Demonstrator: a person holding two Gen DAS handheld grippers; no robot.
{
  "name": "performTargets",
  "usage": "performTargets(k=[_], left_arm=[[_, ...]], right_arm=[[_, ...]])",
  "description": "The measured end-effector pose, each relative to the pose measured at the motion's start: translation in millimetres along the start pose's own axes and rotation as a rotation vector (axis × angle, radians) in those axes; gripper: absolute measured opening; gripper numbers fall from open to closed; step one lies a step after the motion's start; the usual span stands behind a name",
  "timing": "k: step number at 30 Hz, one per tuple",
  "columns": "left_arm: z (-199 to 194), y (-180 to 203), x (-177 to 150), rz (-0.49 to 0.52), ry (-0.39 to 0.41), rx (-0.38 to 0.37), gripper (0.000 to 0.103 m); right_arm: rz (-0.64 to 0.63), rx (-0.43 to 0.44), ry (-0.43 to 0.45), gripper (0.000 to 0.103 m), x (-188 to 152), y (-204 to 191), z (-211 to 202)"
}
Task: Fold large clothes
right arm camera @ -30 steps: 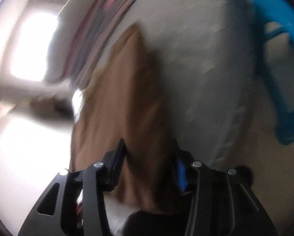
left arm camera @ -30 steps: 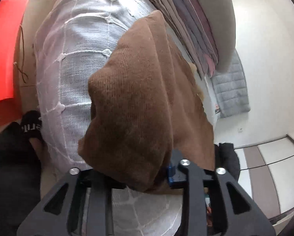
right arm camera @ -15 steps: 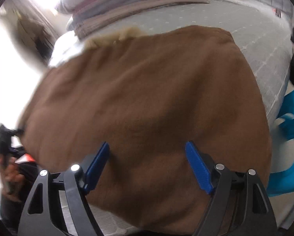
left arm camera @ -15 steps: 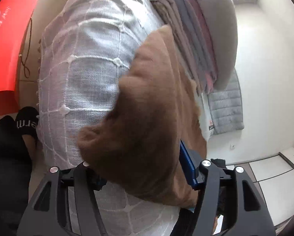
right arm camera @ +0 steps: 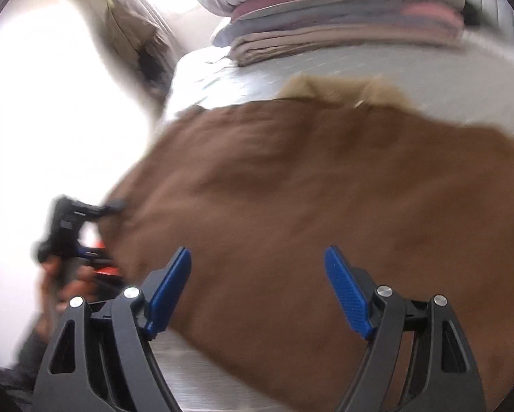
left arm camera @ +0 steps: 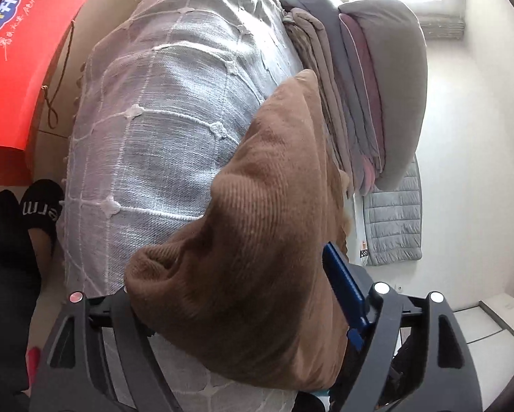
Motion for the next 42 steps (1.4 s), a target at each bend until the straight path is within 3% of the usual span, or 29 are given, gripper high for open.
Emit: performTargets(k=[5, 7, 10, 12, 14, 18, 20, 22, 25, 26, 27, 29, 32, 37, 42], left_arm=[[0.3, -4.0, 0.6, 0.024, -0.015, -0.02, 0.074], [1.6, -7.6, -0.1, 0.021, -0.011, -0.015, 0.074], [5.4, -11.5, -2.4, 0.008, -0.015, -0.008, 0.074], [6.2, -11.1, -3.3, 0.004, -0.016, -0.007, 0.074], [6.7, -9.3, -4.0, 0.005, -0.016, 0.0, 0.074], [7.5, -6.2, -3.4, 0.006, -0.021, 0.013, 0.075], [7.3, -6.5, -2.9, 0.0, -0.021, 0.014, 0.075], [6.9, -6.3, -2.5, -0.006, -0.021, 0.012, 0.075], [7.1, -6.1, -2.3, -0.004, -0.021, 0.013, 0.075], [7.1, -5.8, -2.0, 0.0, -0.023, 0.016, 0.075], [6.7, -5.7, -1.6, 0.005, -0.024, 0.021, 0.073], [4.0, -3.6, -0.7, 0.025, -0.023, 0.031, 0.047], [-6.8, 4.8, -0.4, 0.059, -0.011, -0.013, 0.026], [-34.0, 32.1, -4.7, 0.108, 0.012, -0.068, 0.02], [-69.9, 44.4, -19.4, 0.158, 0.023, -0.091, 0.02]], right_arm=[[0.258, -0.076, 0.161, 0.08, -3.0, 91.6, -96.5], [0.393, -0.126, 0.214, 0.084, -26.6, 139.4, -137.8], [0.595, -0.149, 0.229, 0.084, -76.8, 193.8, -165.5], [0.678, -0.105, 0.225, 0.084, -105.2, 211.3, -166.3], [0.785, 0.016, 0.226, 0.084, -135.2, 227.2, -157.7], [0.882, 0.224, 0.187, 0.084, -155.4, 239.6, -128.4], [0.904, 0.353, 0.188, 0.084, -157.4, 239.6, -116.9], [0.881, 0.429, 0.201, 0.084, -154.4, 233.5, -113.0], [0.82, 0.428, 0.241, 0.083, -145.9, 226.0, -119.0], [0.816, 0.413, 0.249, 0.063, -144.9, 226.2, -120.2], [0.81, 0.383, 0.247, 0.034, -143.8, 226.7, -120.8], [0.78, 0.365, 0.265, 0.032, -137.1, 221.9, -123.0], [0.735, 0.354, 0.301, 0.027, -130.5, 205.0, -139.2], [0.676, 0.37, 0.343, 0.024, -121.5, 172.9, -165.0], [0.668, 0.375, 0.328, 0.024, -144.5, 163.1, -183.7]])
Point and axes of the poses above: each gripper's, at about its wrist camera, not at the fingertips, and z roughly the way its jaws point, y to its right, x to its top, the point moved 5 cm from there along z, roughly the way its jaws point, and after that the axes turned 4 degrees about x, right-handed, at the moved point
